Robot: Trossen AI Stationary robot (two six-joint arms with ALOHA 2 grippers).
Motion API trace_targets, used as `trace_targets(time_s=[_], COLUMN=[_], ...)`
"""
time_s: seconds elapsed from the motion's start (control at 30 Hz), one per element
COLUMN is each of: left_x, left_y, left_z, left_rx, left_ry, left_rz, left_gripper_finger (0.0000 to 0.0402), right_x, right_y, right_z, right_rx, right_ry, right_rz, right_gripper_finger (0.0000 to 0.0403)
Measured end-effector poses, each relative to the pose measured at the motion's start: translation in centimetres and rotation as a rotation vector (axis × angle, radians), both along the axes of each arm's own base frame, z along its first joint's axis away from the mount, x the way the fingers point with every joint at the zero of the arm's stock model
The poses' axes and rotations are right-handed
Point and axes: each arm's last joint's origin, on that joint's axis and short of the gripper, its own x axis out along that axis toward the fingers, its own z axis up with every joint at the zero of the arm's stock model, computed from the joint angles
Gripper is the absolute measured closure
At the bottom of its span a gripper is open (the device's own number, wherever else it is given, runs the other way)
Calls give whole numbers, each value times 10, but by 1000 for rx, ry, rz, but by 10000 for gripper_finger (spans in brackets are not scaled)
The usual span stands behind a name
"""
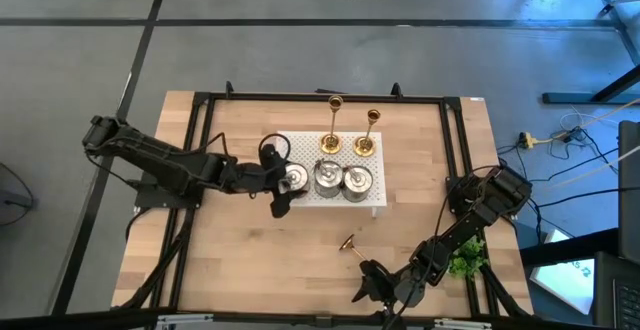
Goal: Pick & Place candle stick holders
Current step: Put the silver scented candle on the shelf aligned with the other silver scented candles
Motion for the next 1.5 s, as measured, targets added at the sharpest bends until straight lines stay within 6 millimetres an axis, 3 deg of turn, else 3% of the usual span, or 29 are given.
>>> trace_targets(time_s=[1.5], left_x=[3], left_y=[-9], left_z=[2], left_rx=[20], left_ry=[-43], left_rz=[-1], left_gripper_finger=[21], right_x=[0], right_y=[0], right_z=[0], right_rx=[-4], right_ry=[-4], right_rz=[-10], right_gripper_finger=[137])
